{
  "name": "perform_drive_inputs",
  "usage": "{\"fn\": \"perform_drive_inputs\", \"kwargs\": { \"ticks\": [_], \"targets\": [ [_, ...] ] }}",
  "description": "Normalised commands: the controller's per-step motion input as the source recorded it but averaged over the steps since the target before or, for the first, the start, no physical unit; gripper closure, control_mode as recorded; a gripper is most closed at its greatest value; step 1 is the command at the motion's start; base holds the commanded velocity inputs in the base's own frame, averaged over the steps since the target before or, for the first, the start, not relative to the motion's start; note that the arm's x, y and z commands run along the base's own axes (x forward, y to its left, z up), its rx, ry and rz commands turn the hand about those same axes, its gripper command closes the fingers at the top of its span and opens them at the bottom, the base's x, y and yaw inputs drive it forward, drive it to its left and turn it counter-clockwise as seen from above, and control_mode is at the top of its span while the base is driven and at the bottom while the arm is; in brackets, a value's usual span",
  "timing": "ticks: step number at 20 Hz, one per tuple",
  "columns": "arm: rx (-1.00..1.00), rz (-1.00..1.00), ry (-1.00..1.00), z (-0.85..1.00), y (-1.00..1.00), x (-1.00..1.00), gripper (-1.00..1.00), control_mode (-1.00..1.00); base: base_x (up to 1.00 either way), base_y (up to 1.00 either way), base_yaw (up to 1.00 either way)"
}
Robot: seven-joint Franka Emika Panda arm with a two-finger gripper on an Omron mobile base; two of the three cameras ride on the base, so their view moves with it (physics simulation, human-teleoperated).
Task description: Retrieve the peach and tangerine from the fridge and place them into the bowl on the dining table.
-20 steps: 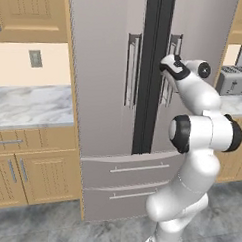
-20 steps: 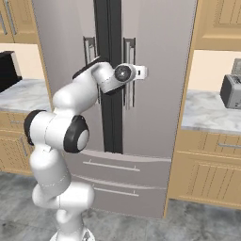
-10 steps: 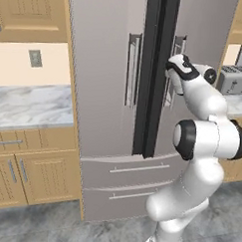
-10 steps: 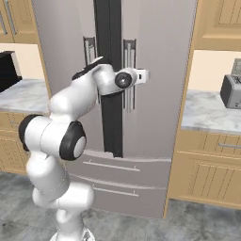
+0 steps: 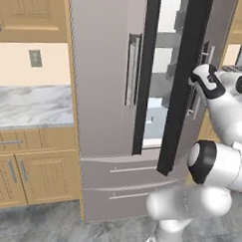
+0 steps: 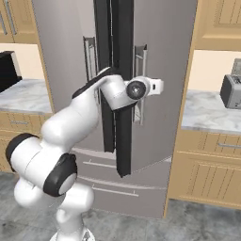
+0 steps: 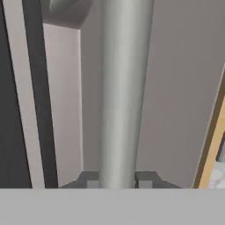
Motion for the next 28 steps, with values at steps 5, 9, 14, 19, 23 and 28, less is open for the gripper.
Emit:
{"fn": "perform_drive_inputs", "kwargs": {
  "ticks": [5, 9, 14, 19, 23, 28],
  "targets": [
    [0.02, -0.01, 0.13, 0.36, -0.96, -1.0, 1.0, -1.0, 0.0, 0.0, 0.0],
    [0.0, 0.0, 0.05, 0.41, -0.63, -0.81, -1.0, -1.0, 0.0, 0.0, 0.0],
    [-0.04, 0.0, 0.0, 0.53, -0.23, -0.84, -1.0, -1.0, 0.0, 0.0, 0.0],
    [-0.24, 0.03, -0.05, 0.28, 0.52, -0.94, -1.0, -1.0, 0.0, 0.0, 0.0],
    [-0.48, 0.03, -0.12, 0.0, 1.0, -0.74, -1.0, -1.0, 0.0, 0.0, 0.0],
    [-0.46, 0.0, -0.02, 0.0, 1.0, -0.07, -1.0, -1.0, 0.0, 0.0, 0.0]
  ]
}}
